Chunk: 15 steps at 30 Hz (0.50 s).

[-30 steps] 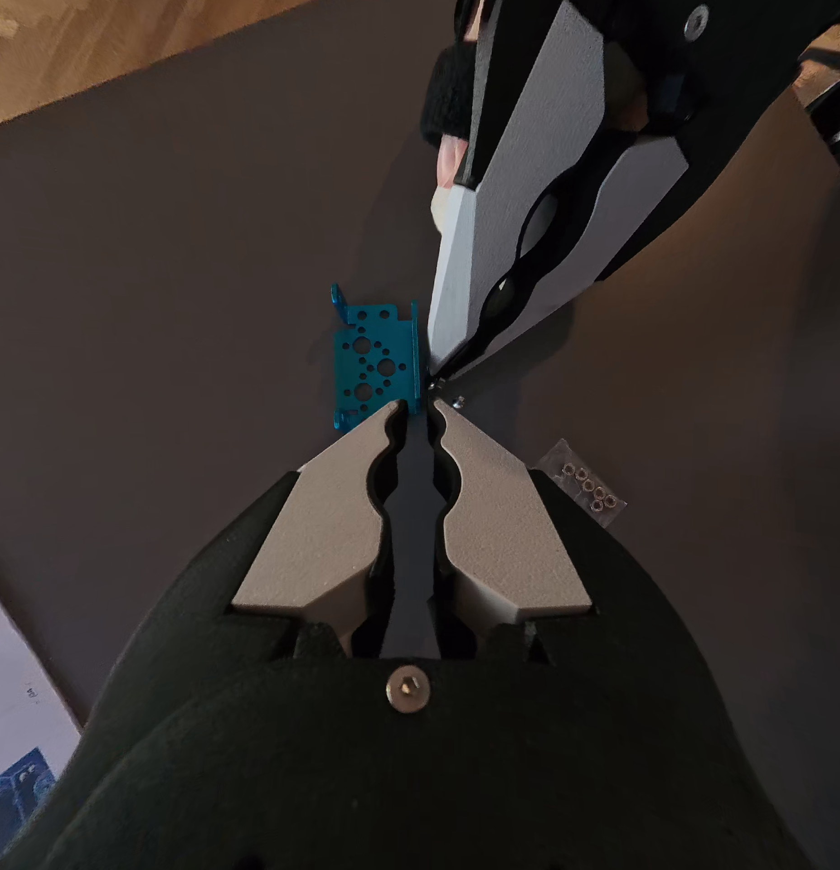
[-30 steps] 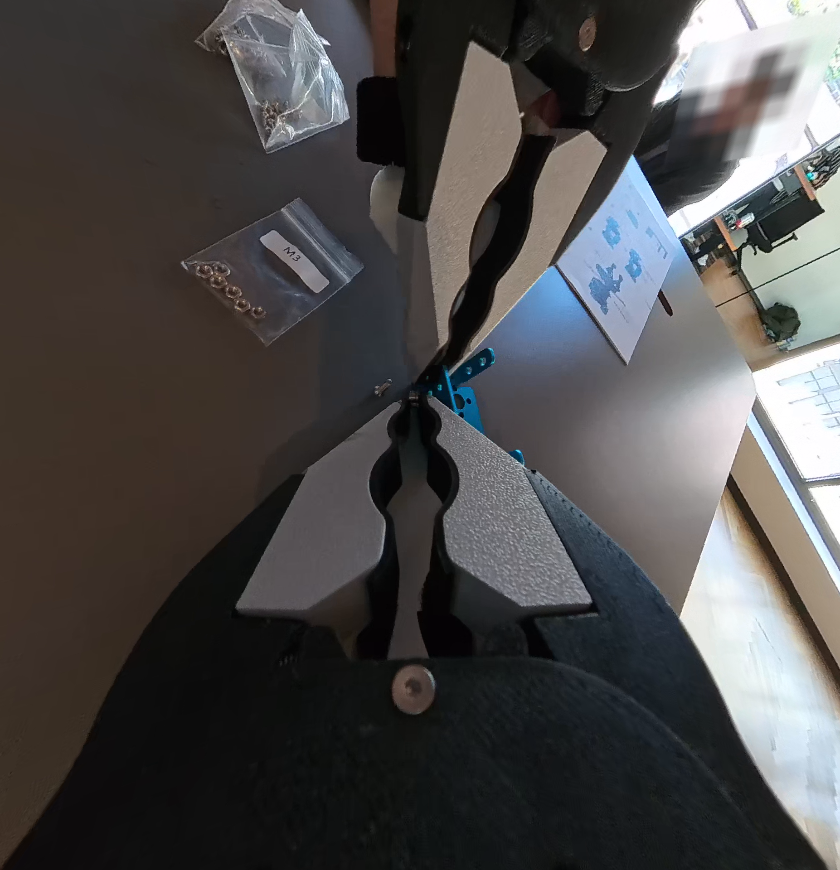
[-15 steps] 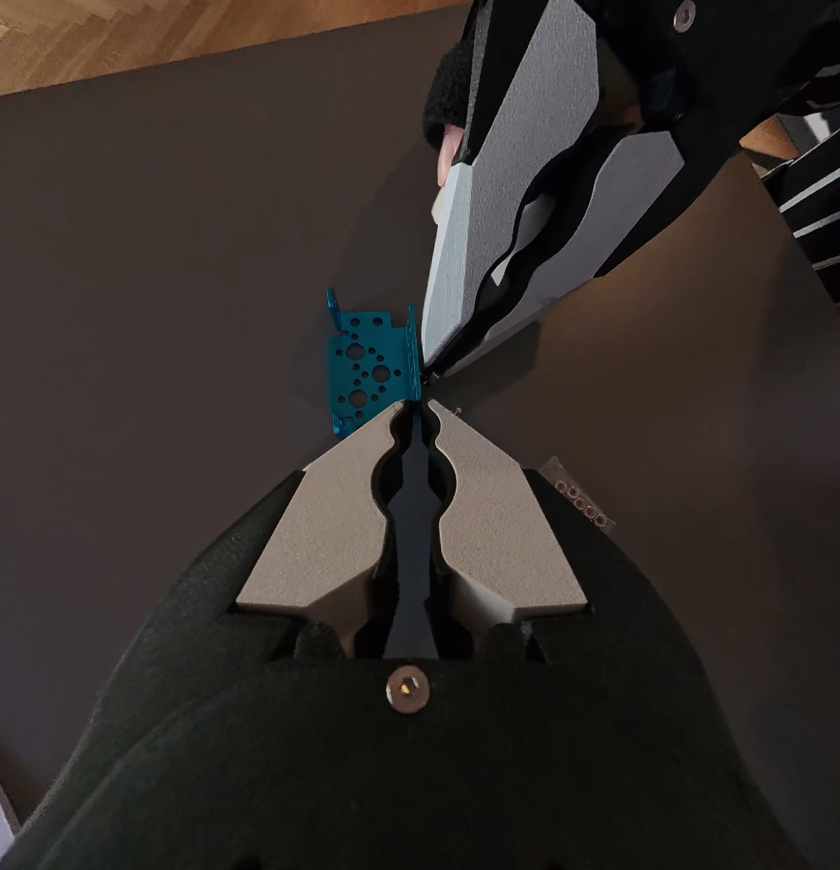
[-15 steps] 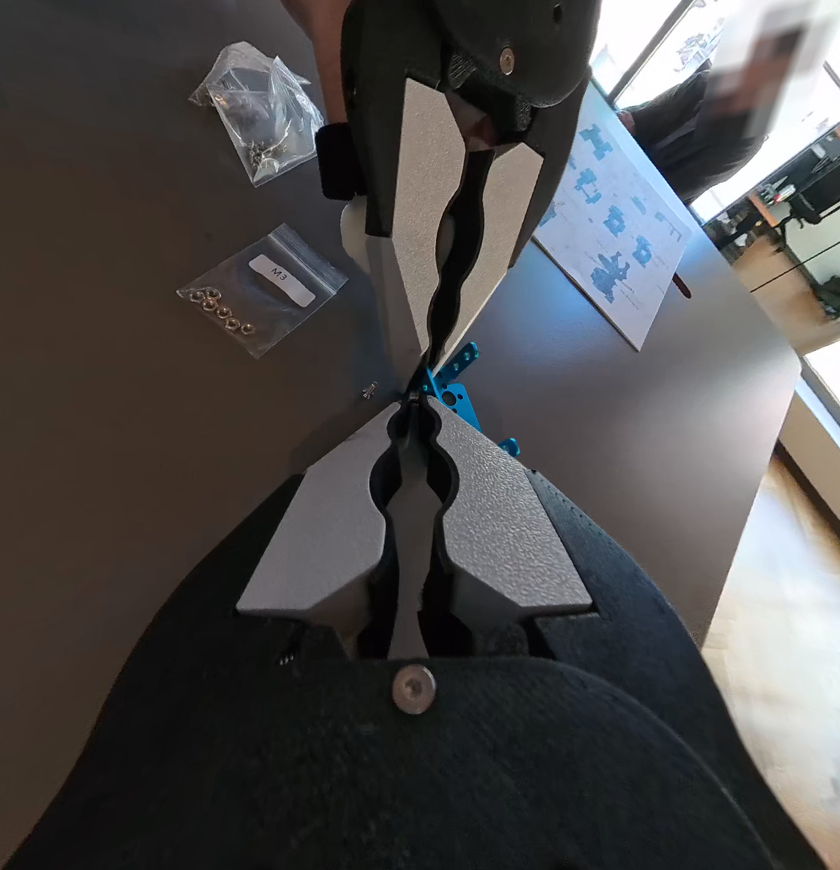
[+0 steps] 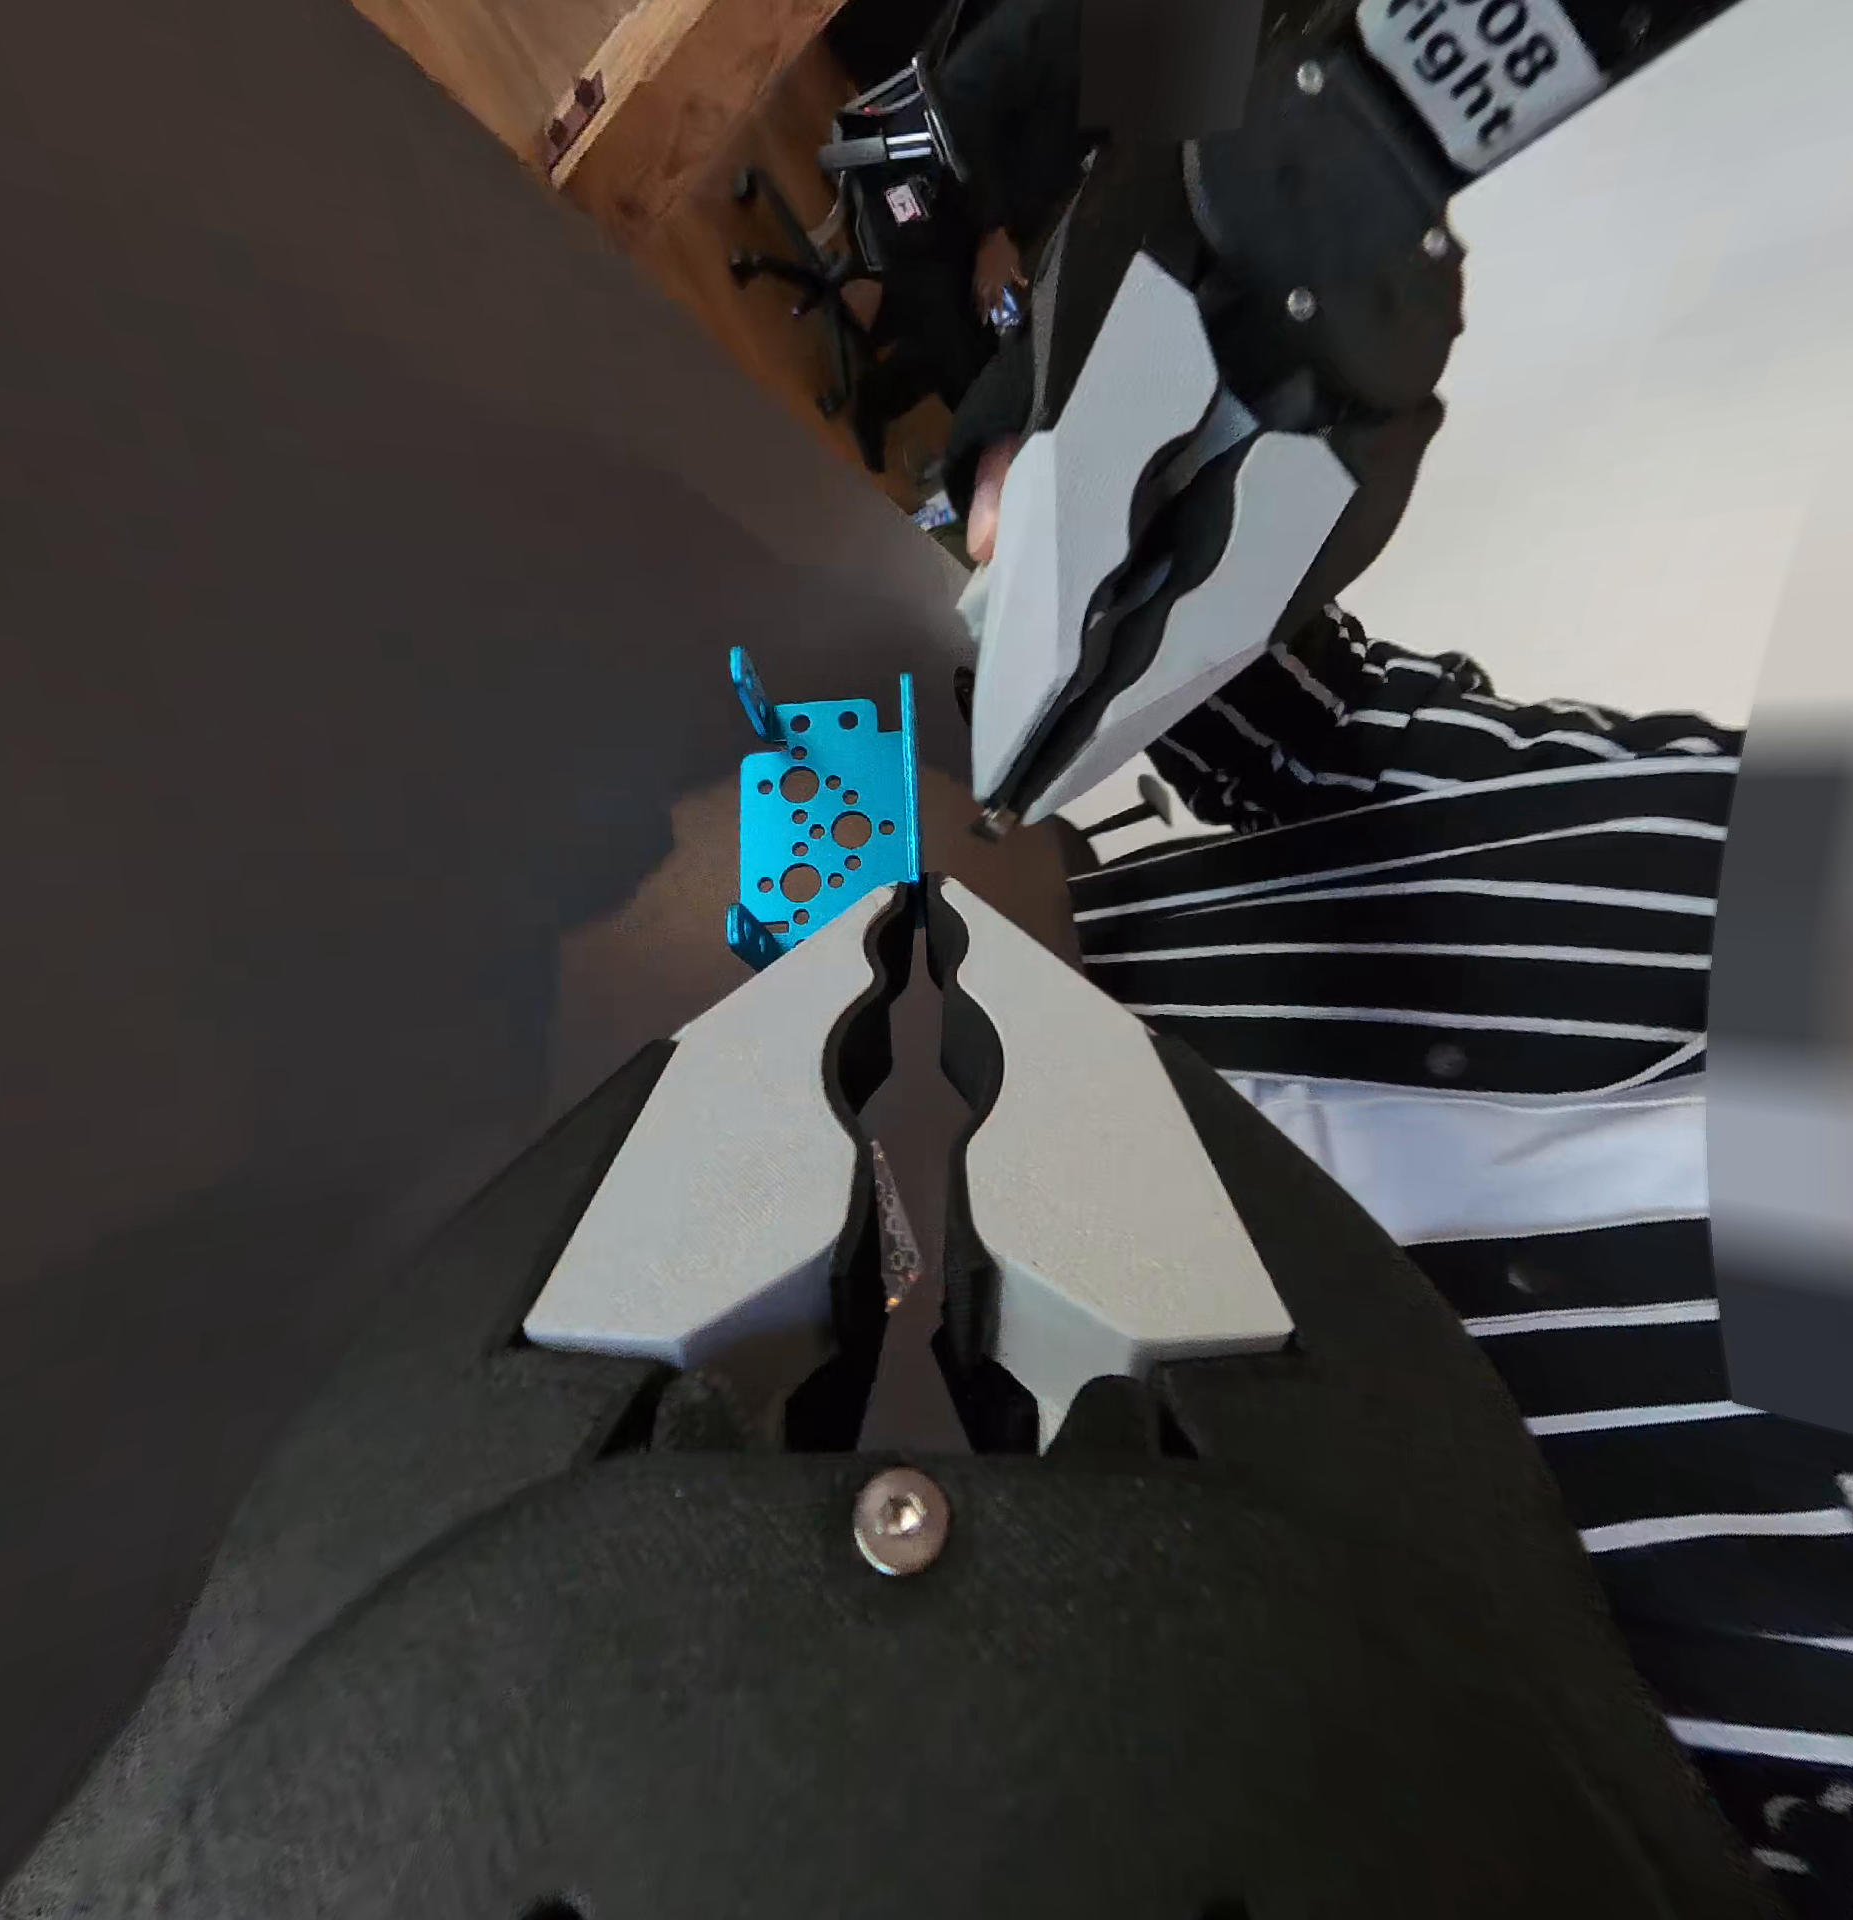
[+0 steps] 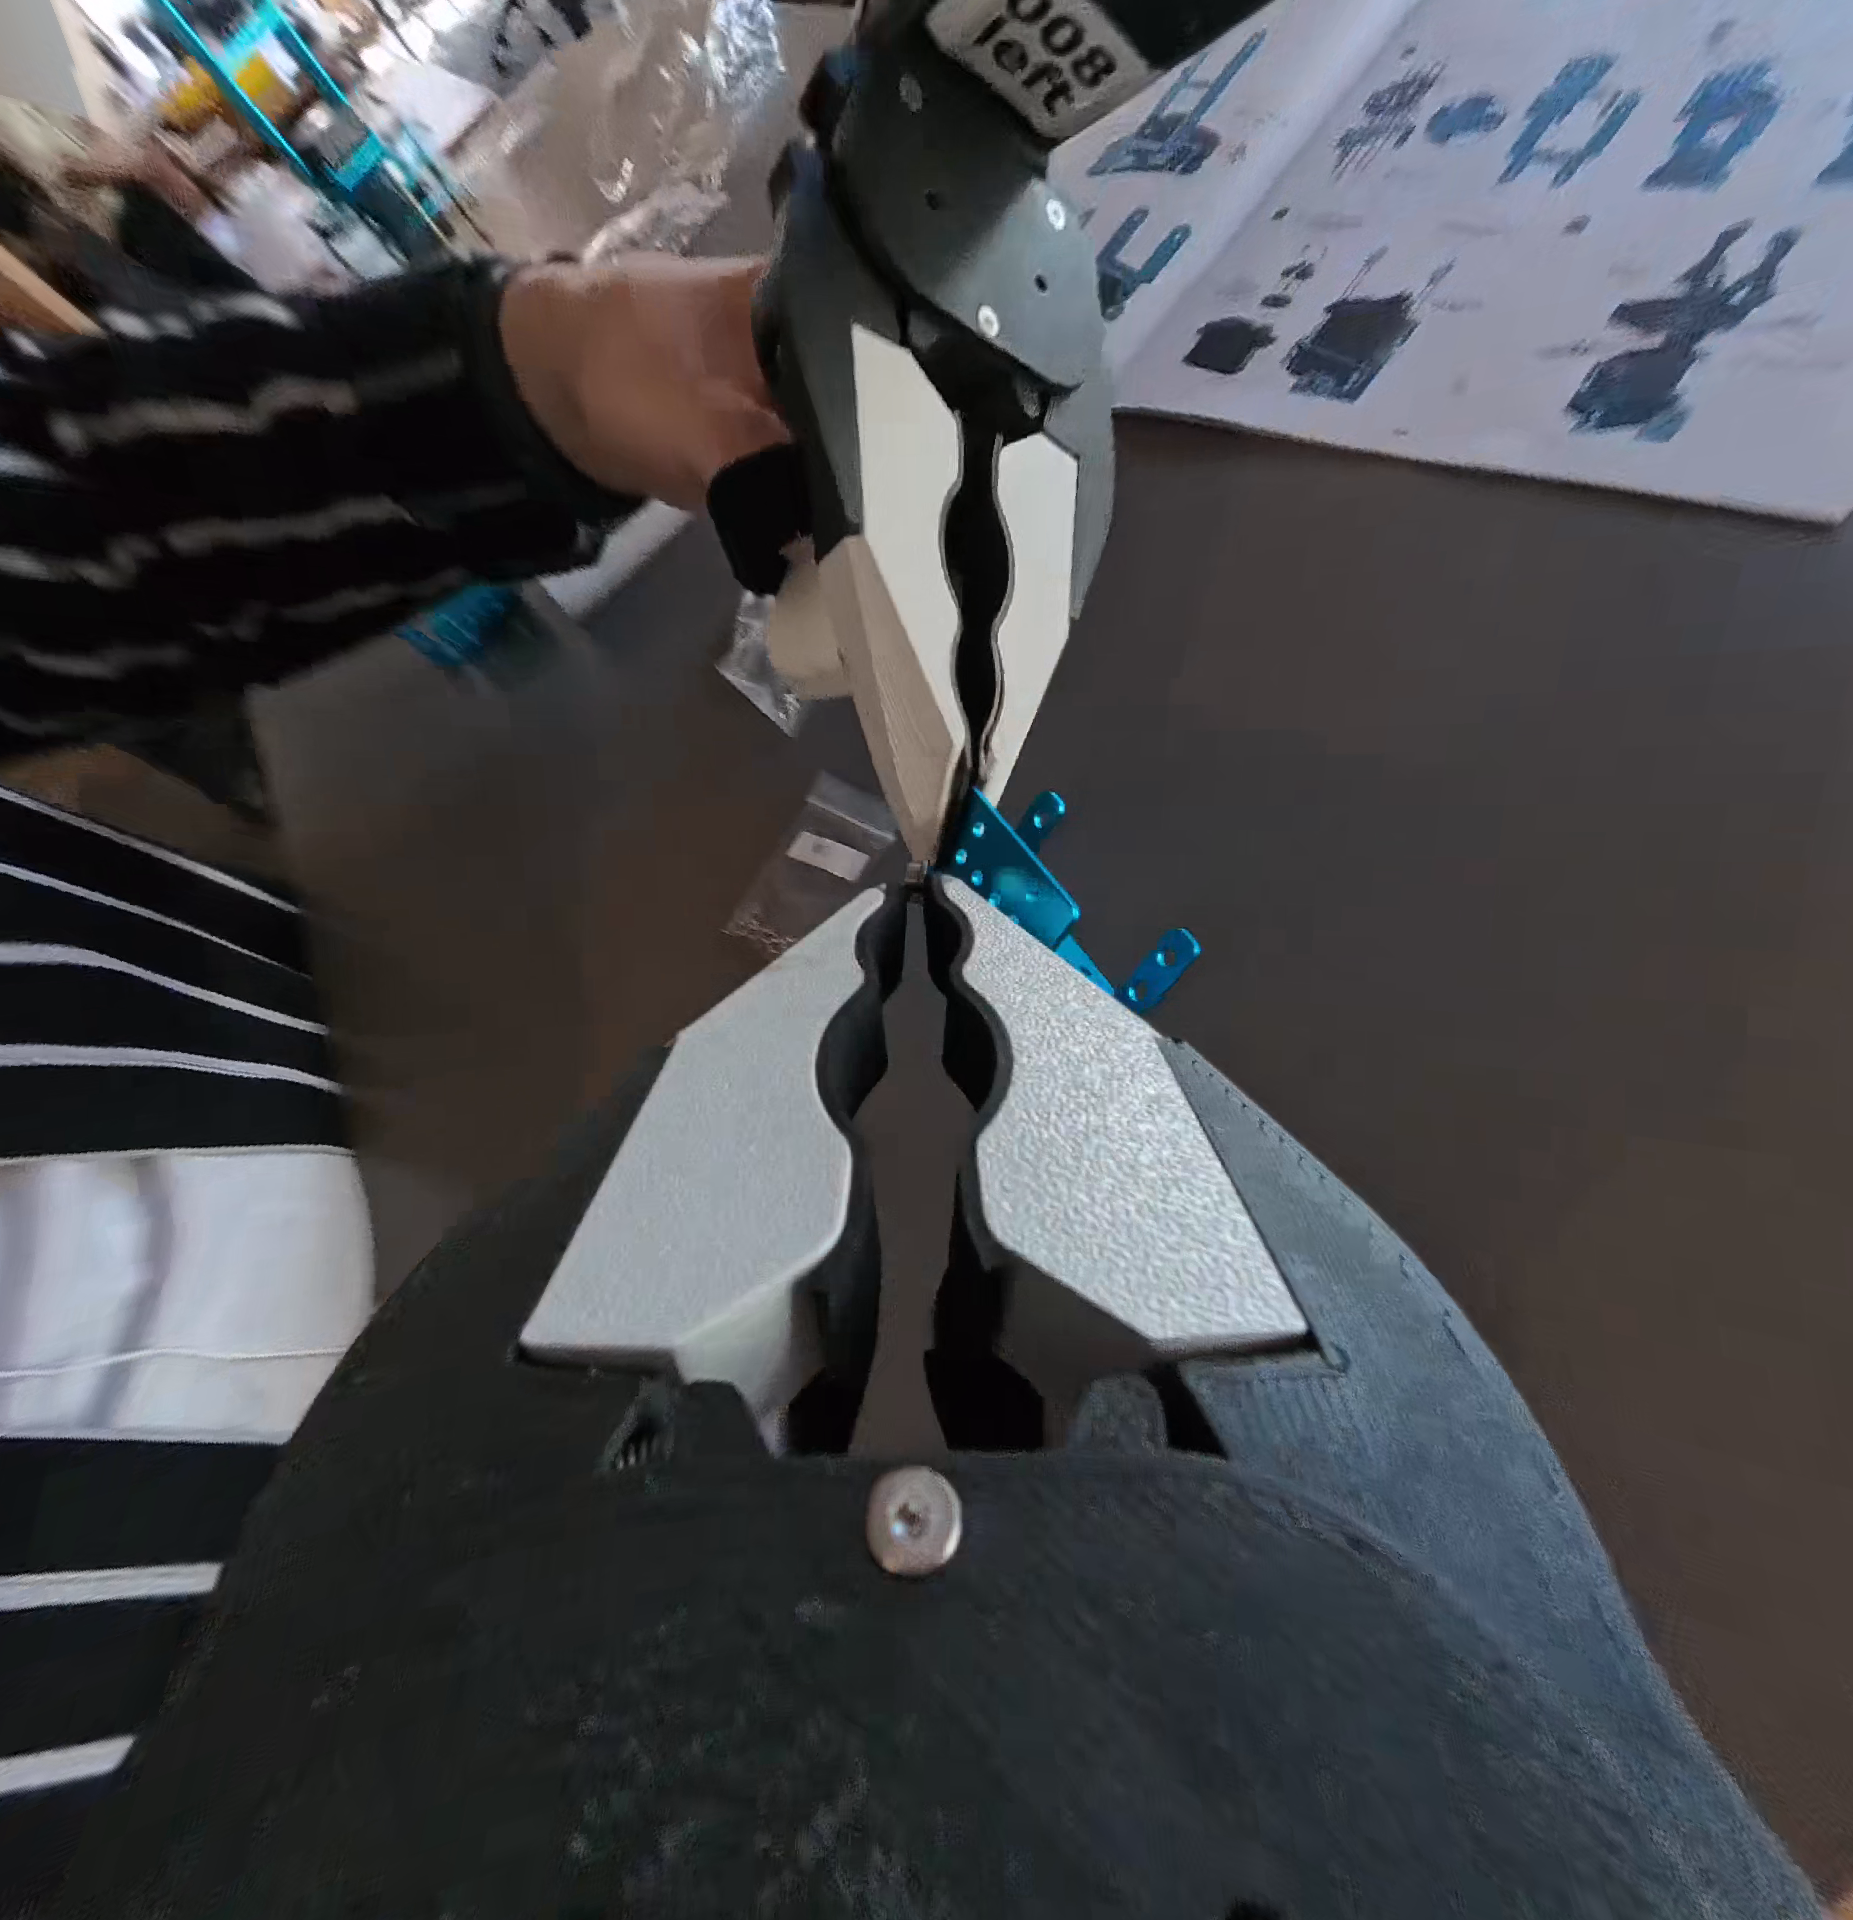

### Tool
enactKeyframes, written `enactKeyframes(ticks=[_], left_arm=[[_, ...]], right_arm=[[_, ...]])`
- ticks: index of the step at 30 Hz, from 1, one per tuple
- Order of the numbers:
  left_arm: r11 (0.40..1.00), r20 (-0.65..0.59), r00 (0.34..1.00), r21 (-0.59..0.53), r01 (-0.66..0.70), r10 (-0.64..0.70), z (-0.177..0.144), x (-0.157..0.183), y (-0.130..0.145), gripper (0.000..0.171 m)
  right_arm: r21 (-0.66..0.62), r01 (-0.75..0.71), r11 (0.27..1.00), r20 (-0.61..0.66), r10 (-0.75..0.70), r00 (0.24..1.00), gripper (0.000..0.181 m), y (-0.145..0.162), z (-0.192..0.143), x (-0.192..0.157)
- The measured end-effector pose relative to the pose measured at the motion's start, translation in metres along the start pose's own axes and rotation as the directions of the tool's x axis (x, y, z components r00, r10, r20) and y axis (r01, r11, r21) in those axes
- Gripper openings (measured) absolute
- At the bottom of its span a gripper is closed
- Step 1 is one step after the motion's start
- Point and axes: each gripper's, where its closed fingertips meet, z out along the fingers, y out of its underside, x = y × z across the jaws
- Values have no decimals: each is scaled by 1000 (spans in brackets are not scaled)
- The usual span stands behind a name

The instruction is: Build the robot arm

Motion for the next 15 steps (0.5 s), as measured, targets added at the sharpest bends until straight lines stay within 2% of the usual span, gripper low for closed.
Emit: enactKeyframes(ticks=[2, 6, 9, 12, 15], left_arm=[[994, -23, 994, 28, 105, -105, -2, -2, 1, 0], [940, -174, 936, 103, 327, -306, -6, 4, -2, 0], [903, -159, 908, 136, 408, -387, -7, -7, 4, 0], [869, -172, 884, 180, 462, -435, -12, -14, 6, 0], [841, -173, 863, 198, 503, -475, -16, -21, 9, 0]], right_arm=[[-40, -102, 994, 75, 104, 992, 3, -4, 0, 1], [-166, -210, 964, 184, 239, 953, 3, -3, 8, 7], [-266, -262, 928, 248, 328, 911, 4, -2, 16, 8], [-347, -256, 902, 248, 352, 903, 4, 4, 25, 15], [-367, -272, 890, 272, 382, 883, 4, 3, 35, 17]])
